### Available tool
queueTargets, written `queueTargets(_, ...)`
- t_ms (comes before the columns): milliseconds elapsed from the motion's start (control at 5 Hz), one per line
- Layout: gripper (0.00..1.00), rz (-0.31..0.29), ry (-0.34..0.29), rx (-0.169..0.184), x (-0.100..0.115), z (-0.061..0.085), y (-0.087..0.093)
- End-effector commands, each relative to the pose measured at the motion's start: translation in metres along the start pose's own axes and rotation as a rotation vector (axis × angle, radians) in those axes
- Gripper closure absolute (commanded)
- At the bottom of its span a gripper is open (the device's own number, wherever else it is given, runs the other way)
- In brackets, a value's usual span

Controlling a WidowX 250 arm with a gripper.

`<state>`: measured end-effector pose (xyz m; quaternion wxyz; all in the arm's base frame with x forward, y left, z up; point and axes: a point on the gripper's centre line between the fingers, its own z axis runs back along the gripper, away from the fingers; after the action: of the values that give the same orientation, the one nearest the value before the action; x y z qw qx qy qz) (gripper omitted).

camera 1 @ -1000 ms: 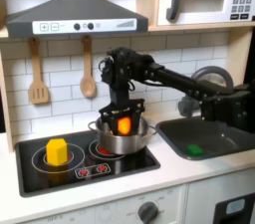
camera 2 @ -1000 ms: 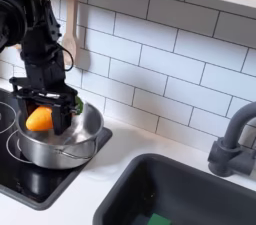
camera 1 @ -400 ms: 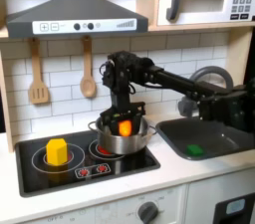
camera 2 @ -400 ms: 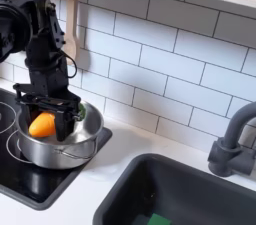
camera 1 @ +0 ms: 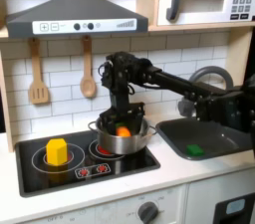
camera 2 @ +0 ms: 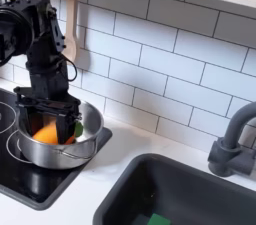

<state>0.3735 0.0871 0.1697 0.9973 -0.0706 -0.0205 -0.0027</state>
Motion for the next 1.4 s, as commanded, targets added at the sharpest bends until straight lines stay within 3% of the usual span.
queueTargets(0, 0.00, 0.012, -0.018, 0.002, 0.001, 0.007, 0.001)
queueTargets(400, 0.00, 0.020, -0.040, -0.030, -0.002, 0.025, 0.000)
queueTargets(600, 0.00, 0.043, -0.037, -0.022, -0.011, 0.035, 0.005)
queueTargets(1000, 0.00, 0.057, -0.114, 0.002, -0.030, 0.071, 0.001)
queueTargets(1200, 0.00, 0.089, -0.098, 0.024, -0.047, 0.069, 0.012)
